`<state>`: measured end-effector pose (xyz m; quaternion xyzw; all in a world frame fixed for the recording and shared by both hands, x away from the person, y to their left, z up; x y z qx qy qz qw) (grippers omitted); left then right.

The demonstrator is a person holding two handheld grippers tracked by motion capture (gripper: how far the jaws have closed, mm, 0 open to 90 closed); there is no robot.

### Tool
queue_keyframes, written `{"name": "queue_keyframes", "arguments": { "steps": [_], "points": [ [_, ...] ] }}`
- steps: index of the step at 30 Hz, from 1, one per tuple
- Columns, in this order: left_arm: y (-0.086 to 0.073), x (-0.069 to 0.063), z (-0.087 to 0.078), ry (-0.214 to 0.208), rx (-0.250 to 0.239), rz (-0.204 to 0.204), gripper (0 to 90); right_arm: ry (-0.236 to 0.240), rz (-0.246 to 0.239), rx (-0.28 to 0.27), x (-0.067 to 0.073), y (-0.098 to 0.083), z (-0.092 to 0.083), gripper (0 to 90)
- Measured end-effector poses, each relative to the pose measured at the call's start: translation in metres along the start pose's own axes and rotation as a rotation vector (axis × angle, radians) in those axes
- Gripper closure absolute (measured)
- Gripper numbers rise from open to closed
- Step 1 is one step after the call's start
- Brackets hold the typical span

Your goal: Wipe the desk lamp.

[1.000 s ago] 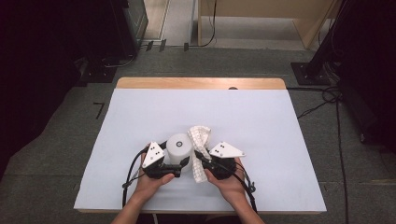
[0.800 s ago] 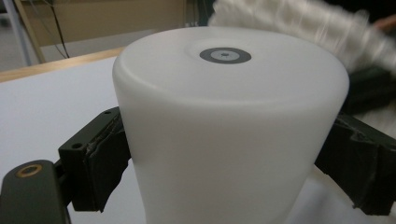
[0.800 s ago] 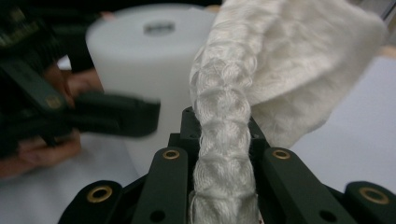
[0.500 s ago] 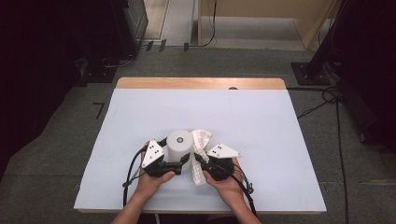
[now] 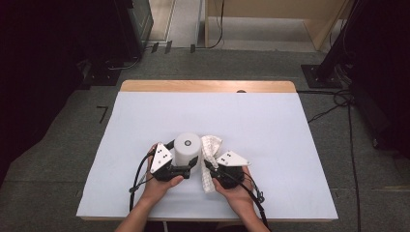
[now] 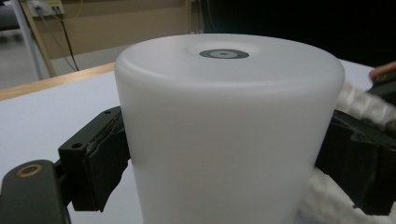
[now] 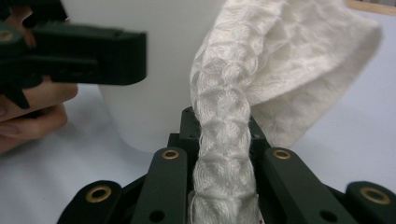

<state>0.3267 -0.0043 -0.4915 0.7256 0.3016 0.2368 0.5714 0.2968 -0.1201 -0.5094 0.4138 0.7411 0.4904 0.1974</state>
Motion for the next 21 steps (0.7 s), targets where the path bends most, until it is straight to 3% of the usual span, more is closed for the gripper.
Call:
{"name": "queue_keyframes", "arguments": {
  "steps": [2, 7, 14, 16, 19, 21],
  "points": [
    [-0.003, 0.003, 0.0, 0.006, 0.007, 0.009, 9.1, -0.02, 0.013, -0.018, -0.01, 0.004, -0.005, 77.2],
    [-0.01, 0.007, 0.0, 0.015, 0.023, -0.026, 9.0, -0.057, 0.058, -0.046, -0.033, 0.007, -0.018, 77.1],
    [-0.011, 0.008, -0.001, 0.02, 0.023, -0.043, 8.1, -0.075, 0.066, -0.049, -0.045, 0.005, -0.026, 77.0],
    [-0.011, 0.007, -0.001, 0.027, 0.014, -0.042, 7.9, -0.075, 0.074, -0.046, -0.046, 0.003, -0.027, 76.9],
    [-0.013, 0.004, -0.001, 0.025, 0.003, -0.009, 8.4, -0.075, 0.076, -0.043, -0.048, 0.001, -0.027, 76.8],
    [-0.012, 0.005, 0.0, 0.024, -0.002, -0.022, 8.4, -0.075, 0.072, -0.046, -0.048, 0.001, -0.027, 76.7]
  ]
}}
Point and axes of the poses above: each handheld gripper's, and its own axes: z roughly forward along the jaws, y roughly out of its top, x roughly to its left, the point moved 9 cm from there along z, roughly forward along the jaws, and after that the axes turned 4 degrees about -x, right-handed, at the moved point
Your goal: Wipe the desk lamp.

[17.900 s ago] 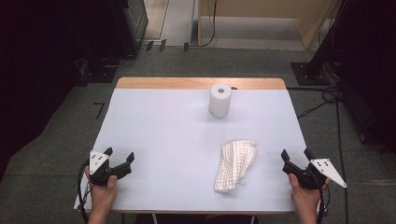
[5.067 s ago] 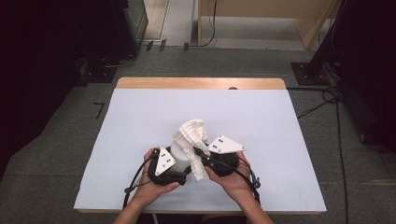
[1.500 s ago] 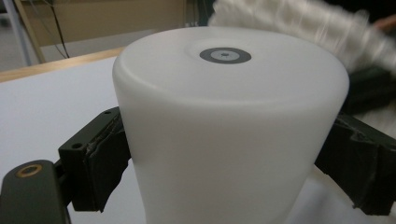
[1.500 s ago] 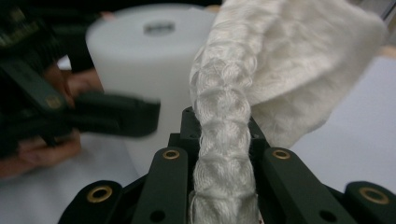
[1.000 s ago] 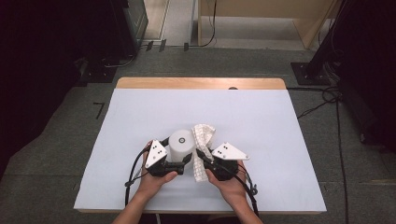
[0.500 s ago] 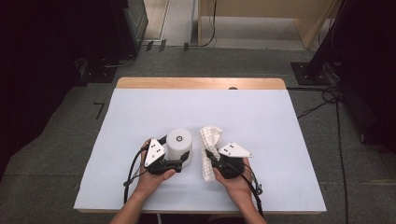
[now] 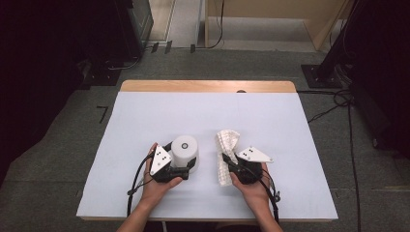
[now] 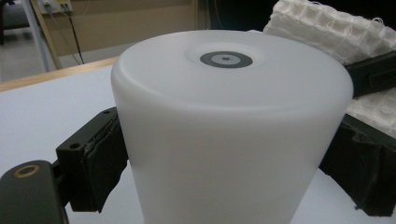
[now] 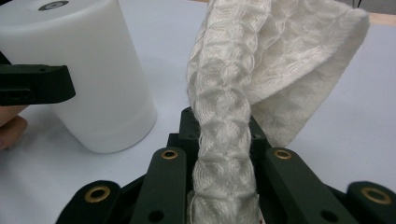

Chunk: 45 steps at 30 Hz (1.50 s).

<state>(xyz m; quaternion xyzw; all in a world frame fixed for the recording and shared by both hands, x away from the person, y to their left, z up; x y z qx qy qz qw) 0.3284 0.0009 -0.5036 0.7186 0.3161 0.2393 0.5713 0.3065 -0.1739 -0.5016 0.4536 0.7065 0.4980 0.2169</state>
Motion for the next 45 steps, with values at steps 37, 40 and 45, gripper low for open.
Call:
{"name": "queue_keyframes", "arguments": {
  "steps": [37, 40, 45],
  "points": [
    [0.008, -0.021, -0.005, -0.176, 0.054, -0.027, 8.9, 0.165, -0.022, -0.063, 0.057, 0.019, 0.003, 76.6],
    [0.011, -0.023, -0.005, -0.18, 0.044, -0.03, 8.9, 0.16, -0.06, -0.105, 0.059, 0.032, -0.008, 76.6],
    [0.016, -0.019, -0.009, -0.176, 0.026, -0.041, 9.0, 0.152, -0.057, -0.032, 0.055, 0.012, 0.006, 76.6]
  ]
}}
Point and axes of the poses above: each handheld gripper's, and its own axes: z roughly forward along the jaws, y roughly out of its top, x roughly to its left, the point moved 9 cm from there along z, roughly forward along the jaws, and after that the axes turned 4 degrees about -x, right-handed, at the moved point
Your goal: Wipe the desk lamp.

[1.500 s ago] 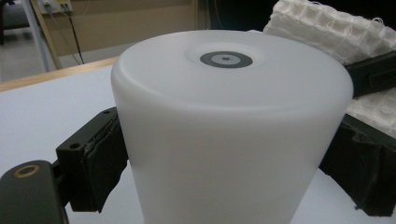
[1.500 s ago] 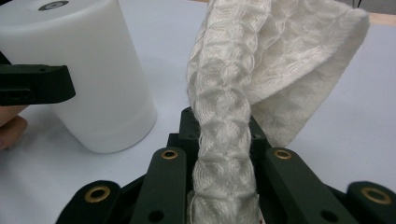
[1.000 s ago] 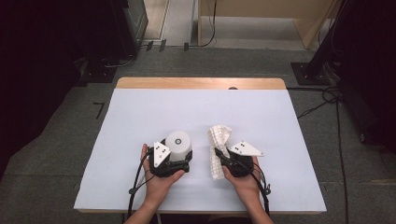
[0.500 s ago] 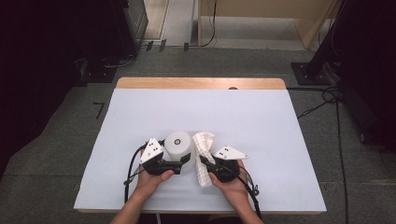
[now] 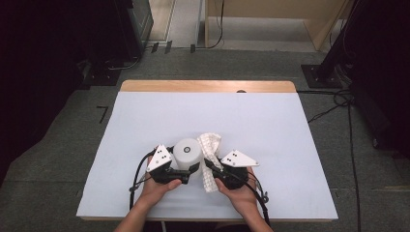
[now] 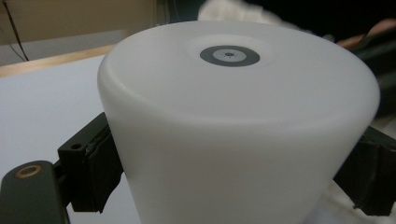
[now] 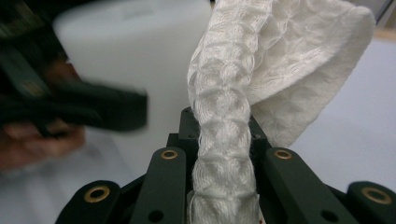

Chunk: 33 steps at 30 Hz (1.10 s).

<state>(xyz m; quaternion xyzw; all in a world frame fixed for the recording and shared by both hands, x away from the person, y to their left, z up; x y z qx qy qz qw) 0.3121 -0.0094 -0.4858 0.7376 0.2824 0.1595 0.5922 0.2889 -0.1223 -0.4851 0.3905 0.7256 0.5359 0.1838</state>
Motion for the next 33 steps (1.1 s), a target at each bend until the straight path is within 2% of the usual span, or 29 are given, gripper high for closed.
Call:
{"name": "queue_keyframes", "arguments": {
  "steps": [1, 4, 6, 7, 8, 9, 10, 11, 14, 15, 20, 22, 23, 24, 27, 28, 29, 30, 31, 32, 33],
  "points": [
    [0.002, 0.002, -0.002, 0.005, -0.004, 0.001, 9.0, -0.003, 0.01, 0.058, -0.003, -0.015, 0.009, 76.6],
    [0.002, 0.002, -0.002, 0.007, -0.004, 0.002, 9.0, -0.004, 0.022, 0.087, -0.005, -0.022, 0.013, 76.6],
    [0.001, 0.002, -0.001, 0.004, 0.001, 0.008, 9.0, 0.001, 0.032, 0.07, -0.004, -0.017, 0.013, 76.6],
    [-0.001, 0.001, 0.001, 0.009, 0.01, 0.021, 9.0, 0.005, 0.021, 0.024, -0.001, -0.004, 0.007, 76.7],
    [-0.001, 0.001, 0.001, 0.009, 0.01, 0.021, 8.9, 0.005, 0.021, 0.024, -0.001, -0.004, 0.007, 76.7],
    [-0.003, 0.001, 0.002, 0.014, 0.018, 0.035, 8.9, 0.012, 0.017, -0.018, 0.002, 0.006, 0.001, 76.7],
    [-0.003, 0.001, 0.002, 0.014, 0.018, 0.035, 8.9, 0.012, 0.017, -0.018, 0.002, 0.006, 0.001, 76.7],
    [-0.006, 0.001, 0.003, 0.02, 0.023, 0.043, 8.9, 0.012, -0.002, -0.046, 0.003, 0.013, -0.003, 76.7],
    [-0.01, 0.002, 0.005, 0.032, 0.041, 0.062, 8.9, 0.007, -0.011, -0.034, 0.002, 0.01, -0.002, 76.7],
    [-0.015, 0.003, 0.007, 0.038, 0.057, 0.07, 8.9, -0.001, -0.007, -0.011, -0.003, 0.002, 0.001, 76.7],
    [-0.017, 0.003, 0.007, 0.039, 0.058, 0.073, 8.7, -0.018, 0.016, 0.004, -0.011, -0.005, 0.001, 76.7],
    [-0.017, 0.004, 0.006, 0.048, 0.05, 0.056, 8.4, -0.023, 0.029, -0.003, -0.016, -0.005, -0.001, 76.7],
    [-0.016, 0.004, 0.005, 0.055, 0.046, 0.037, 1.9, -0.029, 0.035, -0.008, -0.019, -0.004, -0.003, 76.6],
    [-0.016, 0.004, 0.005, 0.055, 0.046, 0.037, 1.7, -0.029, 0.035, -0.008, -0.019, -0.004, -0.003, 76.6],
    [-0.016, -0.003, 0.004, 0.117, 0.034, 0.04, 0.0, -0.047, 0.048, -0.014, -0.028, -0.004, -0.007, 76.5],
    [-0.016, -0.003, 0.004, 0.117, 0.034, 0.04, 0.1, -0.047, 0.048, -0.014, -0.028, -0.004, -0.007, 76.5],
    [-0.018, -0.004, 0.006, 0.169, 0.046, 0.03, 0.1, -0.058, 0.053, -0.015, -0.033, -0.004, -0.008, 76.5],
    [-0.018, -0.004, 0.006, 0.169, 0.046, 0.03, 0.1, -0.058, 0.053, -0.015, -0.033, -0.004, -0.008, 76.5],
    [-0.019, -0.005, 0.009, 0.248, 0.061, 0.013, 0.1, -0.068, 0.066, -0.009, -0.036, -0.006, -0.008, 76.5],
    [-0.019, -0.005, 0.009, 0.248, 0.061, 0.013, 0.1, -0.068, 0.066, -0.009, -0.036, -0.006, -0.008, 76.5],
    [-0.019, -0.007, 0.012, 0.273, 0.065, -0.005, 0.6, -0.072, 0.069, 0.001, -0.036, -0.009, -0.007, 76.4]
  ]
}}
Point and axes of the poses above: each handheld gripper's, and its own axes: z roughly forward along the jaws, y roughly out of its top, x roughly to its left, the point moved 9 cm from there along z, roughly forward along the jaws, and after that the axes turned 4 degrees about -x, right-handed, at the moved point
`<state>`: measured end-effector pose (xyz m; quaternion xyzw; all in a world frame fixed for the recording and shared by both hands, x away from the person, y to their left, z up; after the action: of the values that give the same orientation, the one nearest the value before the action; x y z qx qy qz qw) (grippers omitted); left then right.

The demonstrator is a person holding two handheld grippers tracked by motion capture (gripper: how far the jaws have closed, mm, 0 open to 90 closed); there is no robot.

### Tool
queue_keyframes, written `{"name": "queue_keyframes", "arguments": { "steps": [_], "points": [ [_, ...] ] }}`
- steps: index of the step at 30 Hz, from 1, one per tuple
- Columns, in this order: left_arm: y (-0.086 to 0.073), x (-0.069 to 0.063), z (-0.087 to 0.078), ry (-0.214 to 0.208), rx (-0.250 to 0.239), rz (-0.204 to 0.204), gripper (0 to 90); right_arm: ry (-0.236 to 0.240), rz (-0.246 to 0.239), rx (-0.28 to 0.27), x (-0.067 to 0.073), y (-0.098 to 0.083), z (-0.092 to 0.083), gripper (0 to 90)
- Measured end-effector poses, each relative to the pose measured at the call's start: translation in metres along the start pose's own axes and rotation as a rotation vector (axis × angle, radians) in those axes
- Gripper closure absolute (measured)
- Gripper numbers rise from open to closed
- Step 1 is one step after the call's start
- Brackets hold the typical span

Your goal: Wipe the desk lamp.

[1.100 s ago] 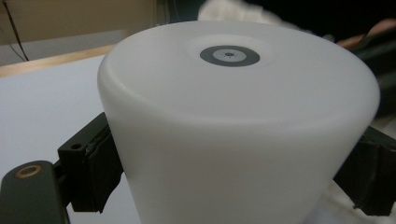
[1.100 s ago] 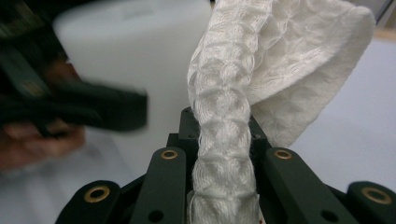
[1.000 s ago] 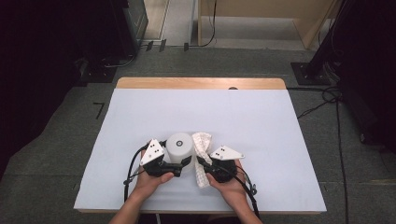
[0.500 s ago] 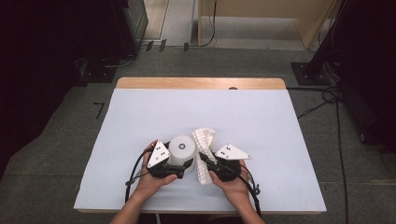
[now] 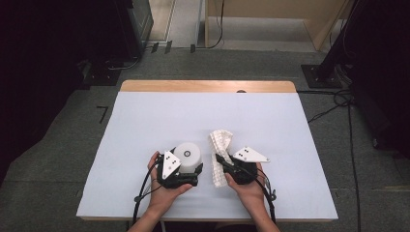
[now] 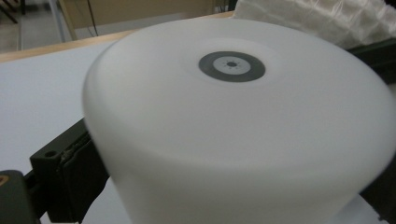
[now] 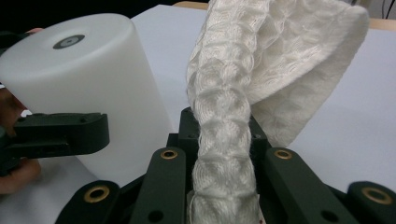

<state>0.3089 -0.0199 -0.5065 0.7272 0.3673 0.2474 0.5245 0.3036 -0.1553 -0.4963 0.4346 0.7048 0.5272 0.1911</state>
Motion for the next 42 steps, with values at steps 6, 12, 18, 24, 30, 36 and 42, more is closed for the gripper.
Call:
{"name": "queue_keyframes", "arguments": {
  "steps": [6, 12, 18, 24, 30, 36, 42],
  "points": [
    [0.001, 0.005, -0.003, -0.037, -0.009, 0.001, 8.5, 0.009, -0.017, 0.024, 0.004, -0.007, 0.006, 76.4],
    [0.019, 0.014, -0.015, -0.173, -0.09, -0.05, 8.6, 0.037, -0.034, 0.065, 0.016, -0.017, 0.015, 76.5],
    [0.019, 0.013, -0.018, -0.251, -0.074, -0.028, 8.7, 0.104, -0.04, 0.047, 0.038, -0.009, 0.018, 76.6],
    [0.015, 0.006, -0.014, -0.262, -0.05, -0.003, 8.7, 0.129, -0.071, -0.073, 0.046, 0.024, -0.004, 76.6],
    [0.021, 0.011, -0.017, -0.248, -0.064, -0.012, 8.7, 0.111, -0.057, 0.038, 0.039, -0.003, 0.013, 76.6],
    [0.019, 0.013, -0.015, -0.247, -0.054, -0.005, 8.8, 0.12, -0.017, 0.073, 0.035, -0.013, 0.023, 76.6],
    [0.013, 0.009, -0.011, -0.235, -0.032, 0.055, 8.7, 0.137, -0.04, -0.028, 0.042, 0.012, 0.007, 76.5]
  ]
}}
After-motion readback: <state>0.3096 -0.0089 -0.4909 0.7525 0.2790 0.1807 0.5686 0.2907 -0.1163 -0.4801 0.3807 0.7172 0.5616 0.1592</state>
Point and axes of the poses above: each handheld gripper's, and its own axes: z roughly forward along the jaws, y roughly out of its top, x roughly to its left, the point moved 9 cm from there along z, roughly forward along the jaws, and after that the axes turned 4 degrees about -x, right-handed, at the moved point
